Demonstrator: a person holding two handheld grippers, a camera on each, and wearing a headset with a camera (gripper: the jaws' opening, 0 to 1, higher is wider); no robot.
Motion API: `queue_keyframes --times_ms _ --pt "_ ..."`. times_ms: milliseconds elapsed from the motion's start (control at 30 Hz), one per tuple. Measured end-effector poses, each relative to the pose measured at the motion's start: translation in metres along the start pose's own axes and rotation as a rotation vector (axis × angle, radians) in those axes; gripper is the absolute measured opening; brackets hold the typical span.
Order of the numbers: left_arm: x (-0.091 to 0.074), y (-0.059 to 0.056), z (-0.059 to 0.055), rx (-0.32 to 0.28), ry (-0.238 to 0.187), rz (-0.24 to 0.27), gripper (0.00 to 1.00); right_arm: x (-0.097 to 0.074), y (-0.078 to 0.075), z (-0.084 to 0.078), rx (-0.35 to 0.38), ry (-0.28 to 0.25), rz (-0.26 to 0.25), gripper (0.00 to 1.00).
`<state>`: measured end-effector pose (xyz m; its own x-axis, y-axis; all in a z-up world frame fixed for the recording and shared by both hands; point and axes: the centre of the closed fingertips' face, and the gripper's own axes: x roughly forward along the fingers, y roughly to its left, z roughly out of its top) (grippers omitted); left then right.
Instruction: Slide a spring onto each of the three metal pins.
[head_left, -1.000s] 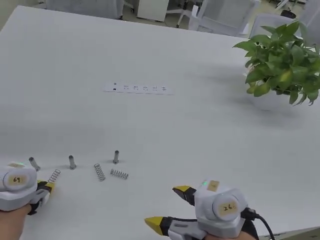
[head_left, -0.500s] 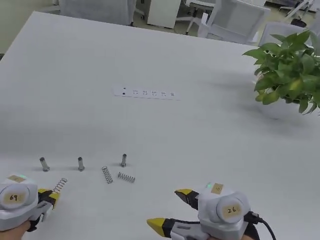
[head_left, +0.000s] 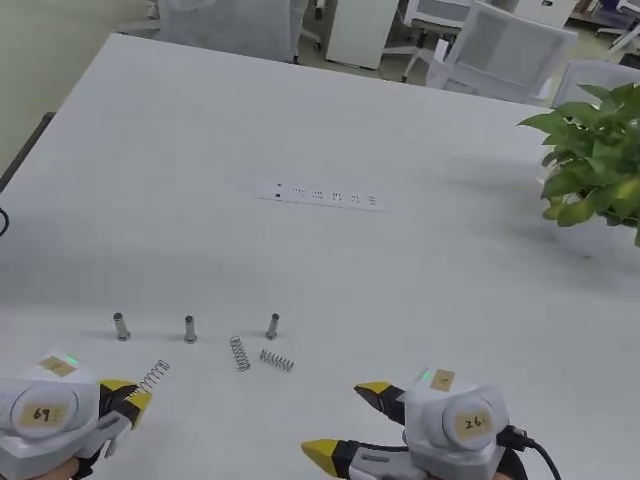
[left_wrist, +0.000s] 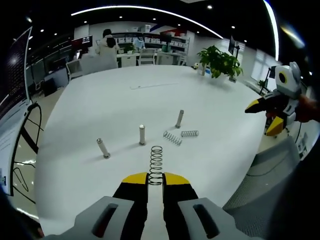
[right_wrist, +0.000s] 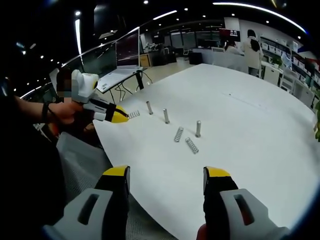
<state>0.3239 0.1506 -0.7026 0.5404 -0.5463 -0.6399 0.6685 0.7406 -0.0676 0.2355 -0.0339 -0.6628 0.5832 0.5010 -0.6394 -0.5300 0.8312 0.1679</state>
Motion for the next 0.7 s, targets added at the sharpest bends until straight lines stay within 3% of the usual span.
queue_keyframes --times_ms 167,367,700 --pt "-0.008 -0.012 0.006 0.005 -0.018 -0.017 0.03 0.005 0.008 0.001 -0.015 0.005 0.028 0.57" --pt "-0.017 -0.036 0.014 0.056 -0.031 -0.077 0.03 0.012 0.023 0.003 -0.040 0.011 0.089 0.54" --pt "-0.027 -0.065 0.035 0.119 -0.069 -0.166 0.03 0.017 0.032 0.021 -0.054 -0.024 0.154 0.46"
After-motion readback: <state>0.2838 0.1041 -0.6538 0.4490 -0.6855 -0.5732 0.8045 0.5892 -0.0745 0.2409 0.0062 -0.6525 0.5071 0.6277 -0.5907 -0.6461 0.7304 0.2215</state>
